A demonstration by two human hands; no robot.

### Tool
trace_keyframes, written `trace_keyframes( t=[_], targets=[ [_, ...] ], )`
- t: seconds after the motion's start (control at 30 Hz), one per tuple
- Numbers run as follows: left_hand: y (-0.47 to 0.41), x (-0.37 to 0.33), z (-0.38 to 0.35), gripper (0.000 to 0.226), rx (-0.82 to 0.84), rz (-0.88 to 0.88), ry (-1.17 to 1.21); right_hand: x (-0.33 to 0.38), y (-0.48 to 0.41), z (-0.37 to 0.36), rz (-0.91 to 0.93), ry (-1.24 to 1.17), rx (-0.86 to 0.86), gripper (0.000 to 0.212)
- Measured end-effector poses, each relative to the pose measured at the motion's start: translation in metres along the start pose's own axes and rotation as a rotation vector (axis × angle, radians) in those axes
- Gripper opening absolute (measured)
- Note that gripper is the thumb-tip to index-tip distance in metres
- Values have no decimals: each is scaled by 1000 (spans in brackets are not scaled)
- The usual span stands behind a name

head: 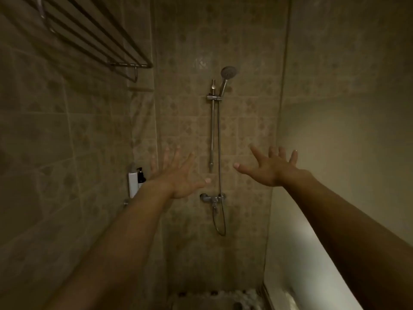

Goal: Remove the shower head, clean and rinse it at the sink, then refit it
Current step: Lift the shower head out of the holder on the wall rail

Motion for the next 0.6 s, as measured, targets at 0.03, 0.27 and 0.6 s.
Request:
trace_keyframes(
  t=[0.03, 0.27, 0.6],
  targets=[
    [-7, -2, -2, 107, -14, -15, -37, -1, -7, -2, 4, 0, -3, 108],
    [-85, -24, -21, 102, -24, 12, -112, -31, -99, -27, 56, 37, -21, 110],
    [-229, -85, -53, 102, 6, 57, -131, -83, -246, -49, 125, 81, -16, 102]
  ],
)
Point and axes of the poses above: each hand's wrist, its own y-axis away from the middle knuckle, its own z-axis out of the back of the hand, x = y × z, the point moved 5 cm from there along -y, towards the middle knuckle, and after that the axes turned 5 degrees about -x, right-handed, at the moved point
